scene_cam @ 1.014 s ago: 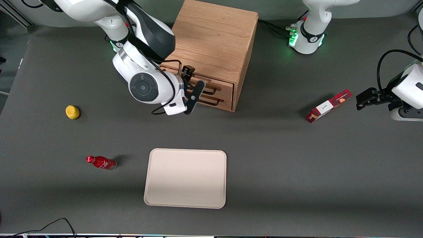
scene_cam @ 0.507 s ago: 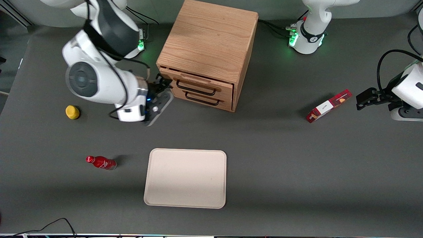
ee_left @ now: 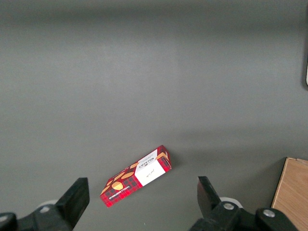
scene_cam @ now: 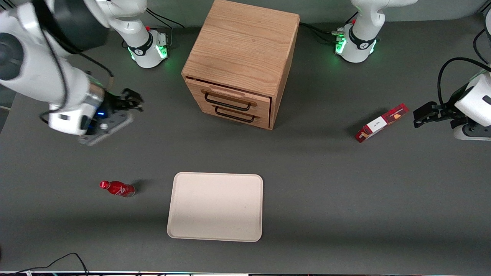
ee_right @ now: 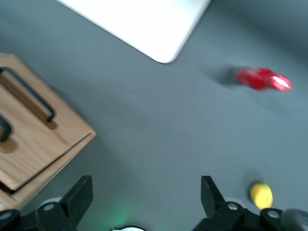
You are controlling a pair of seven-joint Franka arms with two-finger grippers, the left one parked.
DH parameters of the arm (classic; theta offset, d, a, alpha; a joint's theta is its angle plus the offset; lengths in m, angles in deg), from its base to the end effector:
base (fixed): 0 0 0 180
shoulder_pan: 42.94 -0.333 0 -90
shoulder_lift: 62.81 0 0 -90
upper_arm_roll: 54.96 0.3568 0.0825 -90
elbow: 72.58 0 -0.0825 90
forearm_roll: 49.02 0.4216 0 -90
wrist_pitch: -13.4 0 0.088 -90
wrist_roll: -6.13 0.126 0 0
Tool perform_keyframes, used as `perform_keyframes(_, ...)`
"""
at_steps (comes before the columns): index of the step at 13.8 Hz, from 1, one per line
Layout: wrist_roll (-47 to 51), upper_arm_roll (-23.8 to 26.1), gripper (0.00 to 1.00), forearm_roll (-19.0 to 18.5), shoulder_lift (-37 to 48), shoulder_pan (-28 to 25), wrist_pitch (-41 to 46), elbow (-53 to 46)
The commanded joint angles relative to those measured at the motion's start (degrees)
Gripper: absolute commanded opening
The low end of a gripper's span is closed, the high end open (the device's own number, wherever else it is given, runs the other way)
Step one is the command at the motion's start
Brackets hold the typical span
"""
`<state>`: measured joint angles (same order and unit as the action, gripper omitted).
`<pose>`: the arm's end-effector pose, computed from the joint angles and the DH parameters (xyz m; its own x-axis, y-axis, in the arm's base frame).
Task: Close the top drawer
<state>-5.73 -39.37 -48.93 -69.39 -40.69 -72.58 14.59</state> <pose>0.6034 0.1338 0.5985 0.8965 0.4262 -0.1215 0.4221 -0.9047 -0.0586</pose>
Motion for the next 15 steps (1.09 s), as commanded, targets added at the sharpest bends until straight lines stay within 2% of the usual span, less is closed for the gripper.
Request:
perform_keyframes(1,1.0,-6.9,1.00,0.0,7.4,1.7,-3.7,7.3)
perform_keyframes(5,2.3,-13.5,1.00,-0.5,10.4,1.5,-12.2,12.7)
perform_keyframes(7,7.5,-15.7,1.00,-0.3,10.4,1.2,-13.6,12.8)
perform_keyframes(10,9.1,-15.8,1.00,-0.6,10.9,1.3,-13.9,12.8)
perform_keyframes(12,14.4,-16.3,1.00,-0.7,11.5,1.2,-13.9,12.8)
perform_keyframes(15,14.1,-16.4,1.00,-0.8,11.3,1.2,-13.6,12.8)
